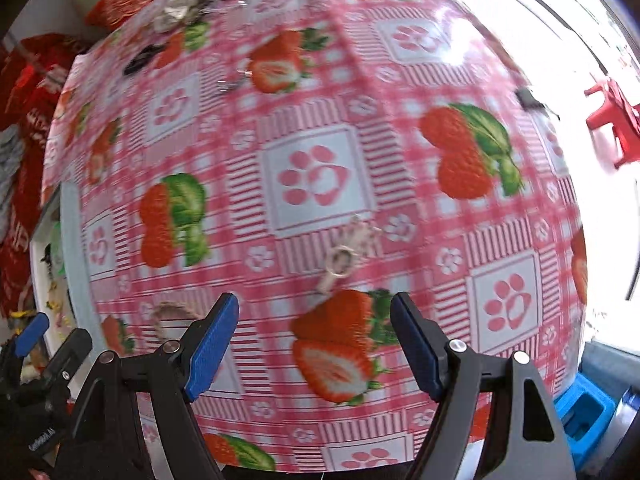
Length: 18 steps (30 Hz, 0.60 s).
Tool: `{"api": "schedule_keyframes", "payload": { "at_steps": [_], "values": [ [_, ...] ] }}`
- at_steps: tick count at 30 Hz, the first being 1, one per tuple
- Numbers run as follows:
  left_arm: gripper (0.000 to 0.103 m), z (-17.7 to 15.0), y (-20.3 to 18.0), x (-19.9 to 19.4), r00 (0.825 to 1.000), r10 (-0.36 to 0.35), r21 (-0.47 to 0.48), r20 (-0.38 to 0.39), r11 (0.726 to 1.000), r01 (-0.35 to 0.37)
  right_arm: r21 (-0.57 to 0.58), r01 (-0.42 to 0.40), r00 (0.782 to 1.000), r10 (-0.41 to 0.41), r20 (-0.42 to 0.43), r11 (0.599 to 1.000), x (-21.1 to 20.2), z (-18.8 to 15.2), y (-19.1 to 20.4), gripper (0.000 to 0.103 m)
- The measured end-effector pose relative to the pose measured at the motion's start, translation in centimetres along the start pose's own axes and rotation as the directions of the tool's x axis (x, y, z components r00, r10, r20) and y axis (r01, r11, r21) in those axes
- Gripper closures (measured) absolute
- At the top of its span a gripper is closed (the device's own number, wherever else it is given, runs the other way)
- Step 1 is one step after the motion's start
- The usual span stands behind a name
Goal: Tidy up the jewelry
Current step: 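Withdraw both tools from the tray toward the bunny clip and rope bracelet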
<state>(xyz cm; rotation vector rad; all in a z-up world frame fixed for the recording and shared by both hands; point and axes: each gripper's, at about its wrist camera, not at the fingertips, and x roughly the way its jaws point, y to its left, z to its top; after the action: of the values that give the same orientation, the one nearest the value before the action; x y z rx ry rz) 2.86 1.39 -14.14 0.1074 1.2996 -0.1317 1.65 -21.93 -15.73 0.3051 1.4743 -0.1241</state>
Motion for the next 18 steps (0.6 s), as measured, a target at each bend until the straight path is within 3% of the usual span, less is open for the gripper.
{"api": "schedule_keyframes", "payload": {
  "at_steps": [7,9,17,18],
  "values": [
    [0.000,0.1,-2.1,1.4,1.000,-0.008,0.069,-0.015,0.998,0.009,0.052,0.003,1.000,-0.002,-0.009,0.999,0.6,0.0,-1.9,0.022],
    [0.008,0.1,-2.4,1.9,1.000,-0.003,0.083,-0.029,0.997,0.006,0.086,-0.006,1.000,0.008,-0.017,0.996,0.8,0.2,-2.3,0.022],
    [0.008,-0.1,-3.9,3.9,0.997,-0.009,0.129,-0.080,0.991,0.019,0.088,-0.012,1.000,0.014,-0.020,0.996,2.2,1.5,-1.7,0.022],
    [0.012,-0.2,-4.1,4.1,0.996,-0.011,0.134,-0.086,0.991,0.022,0.089,-0.011,1.000,0.013,-0.021,0.996,2.3,1.6,-1.7,0.022]
  ]
}}
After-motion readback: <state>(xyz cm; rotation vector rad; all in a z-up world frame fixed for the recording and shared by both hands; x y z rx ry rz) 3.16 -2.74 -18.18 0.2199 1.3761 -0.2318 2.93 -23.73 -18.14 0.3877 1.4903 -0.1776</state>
